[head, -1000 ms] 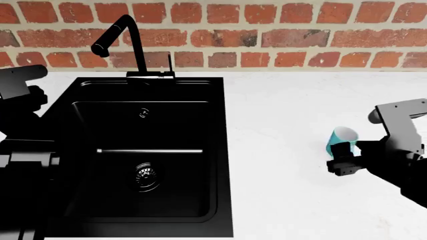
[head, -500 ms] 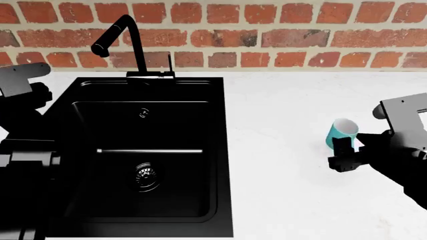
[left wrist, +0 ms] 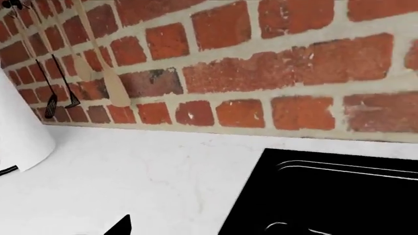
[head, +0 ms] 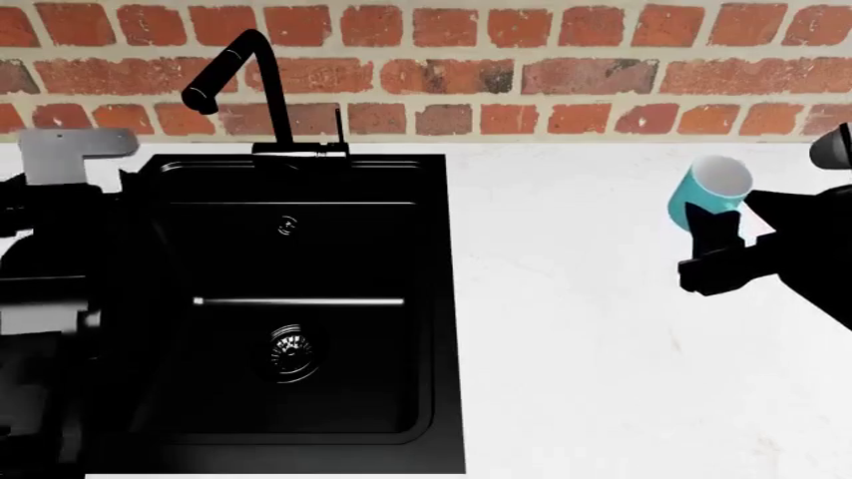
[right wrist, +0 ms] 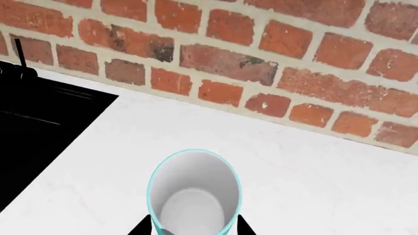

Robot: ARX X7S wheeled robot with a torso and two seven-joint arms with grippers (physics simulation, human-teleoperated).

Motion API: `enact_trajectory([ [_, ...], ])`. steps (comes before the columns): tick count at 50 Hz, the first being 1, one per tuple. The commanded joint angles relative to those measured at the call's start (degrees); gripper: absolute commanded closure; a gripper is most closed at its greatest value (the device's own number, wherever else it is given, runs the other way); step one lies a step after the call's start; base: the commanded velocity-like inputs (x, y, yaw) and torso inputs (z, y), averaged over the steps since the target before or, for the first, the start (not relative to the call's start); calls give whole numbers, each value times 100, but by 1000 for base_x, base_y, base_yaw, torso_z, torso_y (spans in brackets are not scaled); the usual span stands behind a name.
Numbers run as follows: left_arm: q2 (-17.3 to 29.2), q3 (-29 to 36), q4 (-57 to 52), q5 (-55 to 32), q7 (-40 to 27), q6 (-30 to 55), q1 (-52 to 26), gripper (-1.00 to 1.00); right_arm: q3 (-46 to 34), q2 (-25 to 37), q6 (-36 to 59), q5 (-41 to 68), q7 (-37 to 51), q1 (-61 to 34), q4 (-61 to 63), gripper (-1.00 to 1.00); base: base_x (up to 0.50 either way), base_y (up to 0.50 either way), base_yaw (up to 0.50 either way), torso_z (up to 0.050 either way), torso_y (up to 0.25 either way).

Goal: A wet mug is on the counter and needs to be dried. Pick it up and place it upside down in the open cabinet.

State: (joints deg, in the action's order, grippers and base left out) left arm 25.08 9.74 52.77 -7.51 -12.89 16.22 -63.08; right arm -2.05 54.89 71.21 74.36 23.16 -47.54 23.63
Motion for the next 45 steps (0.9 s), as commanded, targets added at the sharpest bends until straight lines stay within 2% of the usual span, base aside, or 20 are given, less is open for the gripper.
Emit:
enact_trajectory([
  [1,546,29,-3163,-807,1573,2459,1101,-100,-50,-35,135,48,79,-463,-56,100,0,0,0,0,0],
  [12,1226,-361,-6418,-2242,2333,4250,1919,-100,-136,-105,177,180,52,-656,-19,100,0,0,0,0,0],
  [17,1348,-667,-7509,-2931,2517,4734,2277,-100,-37,-58,145,320,31,-643,69,100,0,0,0,0,0],
  [24,1357,-993,-8454,-3700,2566,5318,2454,-100,53,-36,149,509,99,-680,93,100,0,0,0,0,0],
  [31,1206,-1542,-9226,-4599,2507,5792,2517,-100,280,13,-12,629,129,-649,338,100,0,0,0,0,0],
  [41,580,-1564,-9073,-5359,1933,6599,1469,-100,289,621,-1107,-1123,-784,48,2158,100,0,0,0,0,0],
  [43,381,-1828,-8856,-6190,1632,7288,1272,-100,89,888,-1385,-1760,-1033,211,2663,100,0,0,0,0,0],
  [45,480,-1710,-8519,-7137,895,7350,1144,-100,-115,1175,-1778,-2527,-1241,426,3086,100,0,0,0,0,0],
])
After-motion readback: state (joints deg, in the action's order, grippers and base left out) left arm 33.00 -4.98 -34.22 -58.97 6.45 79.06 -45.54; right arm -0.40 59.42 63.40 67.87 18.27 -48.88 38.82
